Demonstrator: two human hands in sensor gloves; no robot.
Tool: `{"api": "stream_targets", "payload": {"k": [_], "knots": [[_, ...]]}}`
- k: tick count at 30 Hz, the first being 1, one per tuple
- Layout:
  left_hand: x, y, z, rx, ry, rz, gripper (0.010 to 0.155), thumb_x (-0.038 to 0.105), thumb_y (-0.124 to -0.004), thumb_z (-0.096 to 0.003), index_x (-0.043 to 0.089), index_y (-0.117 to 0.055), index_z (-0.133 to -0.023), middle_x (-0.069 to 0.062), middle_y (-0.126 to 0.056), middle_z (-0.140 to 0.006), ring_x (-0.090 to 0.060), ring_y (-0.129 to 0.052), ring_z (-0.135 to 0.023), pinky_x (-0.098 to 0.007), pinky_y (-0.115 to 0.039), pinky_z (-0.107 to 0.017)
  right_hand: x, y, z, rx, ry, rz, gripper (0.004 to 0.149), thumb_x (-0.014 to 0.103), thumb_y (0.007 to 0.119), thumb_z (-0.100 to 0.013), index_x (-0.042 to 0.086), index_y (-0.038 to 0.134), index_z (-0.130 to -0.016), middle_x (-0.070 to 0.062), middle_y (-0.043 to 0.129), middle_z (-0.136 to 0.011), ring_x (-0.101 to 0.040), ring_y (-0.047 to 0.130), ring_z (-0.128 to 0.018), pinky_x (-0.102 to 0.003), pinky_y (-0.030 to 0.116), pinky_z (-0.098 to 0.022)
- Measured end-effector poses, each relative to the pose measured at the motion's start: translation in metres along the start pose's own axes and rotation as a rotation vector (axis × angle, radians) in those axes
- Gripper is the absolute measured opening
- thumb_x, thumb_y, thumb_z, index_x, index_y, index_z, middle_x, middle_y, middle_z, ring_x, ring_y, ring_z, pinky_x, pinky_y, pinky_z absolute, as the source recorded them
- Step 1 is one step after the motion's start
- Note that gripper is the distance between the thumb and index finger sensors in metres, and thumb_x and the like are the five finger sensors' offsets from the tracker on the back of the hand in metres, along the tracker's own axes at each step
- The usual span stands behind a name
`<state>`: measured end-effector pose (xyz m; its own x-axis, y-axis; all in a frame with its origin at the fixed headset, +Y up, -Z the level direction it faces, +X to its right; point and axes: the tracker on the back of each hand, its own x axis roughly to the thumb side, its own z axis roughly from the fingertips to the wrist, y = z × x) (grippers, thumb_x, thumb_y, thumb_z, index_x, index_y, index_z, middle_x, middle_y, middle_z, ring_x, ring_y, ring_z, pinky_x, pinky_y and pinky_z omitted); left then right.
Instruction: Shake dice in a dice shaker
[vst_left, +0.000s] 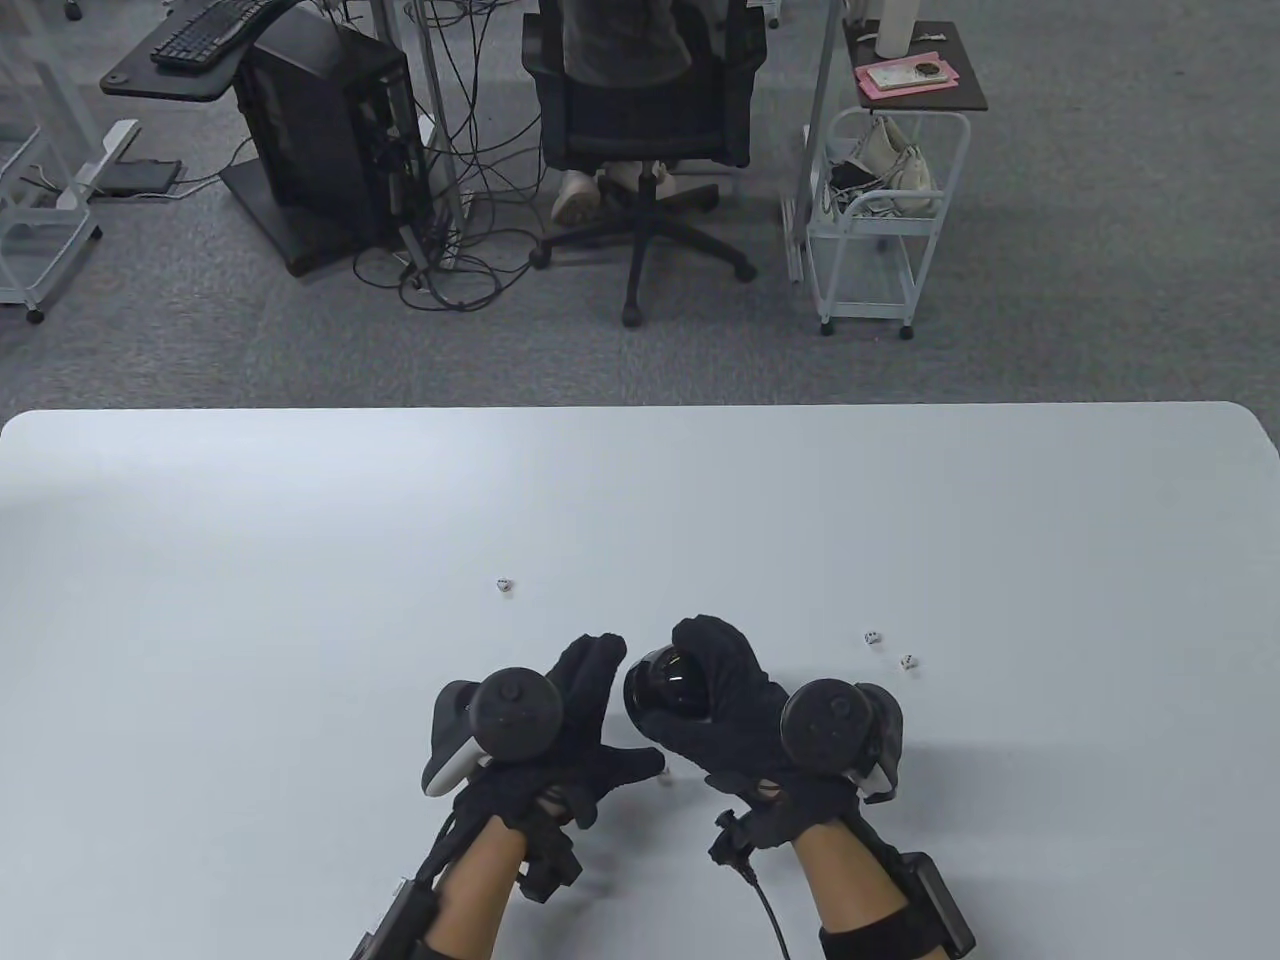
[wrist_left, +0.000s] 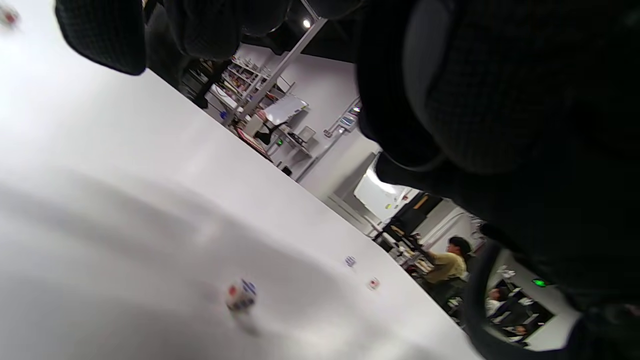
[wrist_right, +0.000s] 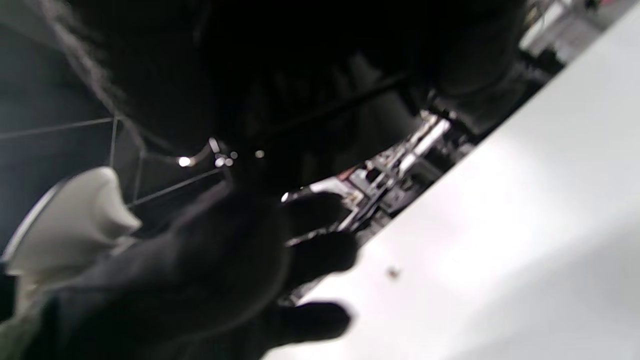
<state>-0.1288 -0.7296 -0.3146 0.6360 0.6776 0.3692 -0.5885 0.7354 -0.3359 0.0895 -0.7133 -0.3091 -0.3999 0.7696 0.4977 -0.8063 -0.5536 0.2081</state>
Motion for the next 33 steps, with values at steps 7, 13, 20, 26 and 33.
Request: {"api": "stream_targets", "payload": {"k": [7, 13, 20, 26, 33], "knots": [[-0.002, -0.009, 0.007, 0.104, -0.028, -0.114, 0.107, 0.066, -0.091, -0.0412, 0.022, -0.022, -0.111, -0.021, -0.036, -0.115, -0.045, -0.060, -0.102, -0.067, -0.069, -0.064, -0.004, 0.012, 0.005, 0.010, -0.008, 0.042, 0.082, 0.049, 0.090, -0.050, 0.029, 0.037, -0.110, -0.026, 0.045, -0.110, -0.056, 0.074, -0.090, -0.066, 0.072, -0.062], [-0.001, -0.012, 0.006, 0.108, -0.046, -0.159, 0.109, 0.069, -0.091, -0.0389, 0.021, -0.025, -0.110, -0.019, -0.039, -0.116, -0.044, -0.062, -0.103, -0.067, -0.070, -0.064, -0.002, 0.014, 0.007, 0.012, 0.004, 0.051, 0.082, 0.050, 0.090, -0.050, 0.028, 0.039, -0.110, -0.026, 0.047, -0.109, -0.055, 0.076, -0.088, -0.065, 0.073, -0.060], [-0.008, -0.014, 0.005, 0.139, -0.053, -0.067, 0.104, 0.072, -0.092, -0.0390, 0.018, -0.037, -0.110, -0.017, -0.055, -0.112, -0.041, -0.071, -0.099, -0.064, -0.072, -0.063, -0.002, 0.011, 0.007, 0.010, 0.021, 0.074, 0.082, 0.055, 0.087, -0.051, 0.027, 0.039, -0.111, -0.025, 0.051, -0.108, -0.051, 0.080, -0.086, -0.063, 0.075, -0.060], [-0.011, -0.015, 0.004, 0.125, -0.017, -0.071, 0.104, 0.071, -0.094, -0.0385, 0.016, -0.040, -0.109, -0.019, -0.057, -0.110, -0.042, -0.073, -0.097, -0.062, -0.072, -0.063, -0.005, -0.003, 0.009, -0.063, -0.001, 0.033, 0.082, 0.056, 0.085, -0.051, 0.027, 0.038, -0.111, -0.025, 0.050, -0.108, -0.050, 0.074, -0.092, -0.065, 0.071, -0.064], [-0.023, -0.007, 0.010, 0.160, 0.059, -0.095, 0.104, 0.070, -0.094, -0.0385, 0.015, -0.040, -0.109, -0.020, -0.057, -0.109, -0.043, -0.073, -0.096, -0.062, -0.072, -0.063, -0.022, -0.057, 0.026, -0.249, 0.098, 0.123, 0.080, 0.054, 0.085, -0.053, 0.024, 0.039, -0.112, -0.028, 0.049, -0.108, -0.053, 0.074, -0.090, -0.068, 0.068, -0.063]]}}
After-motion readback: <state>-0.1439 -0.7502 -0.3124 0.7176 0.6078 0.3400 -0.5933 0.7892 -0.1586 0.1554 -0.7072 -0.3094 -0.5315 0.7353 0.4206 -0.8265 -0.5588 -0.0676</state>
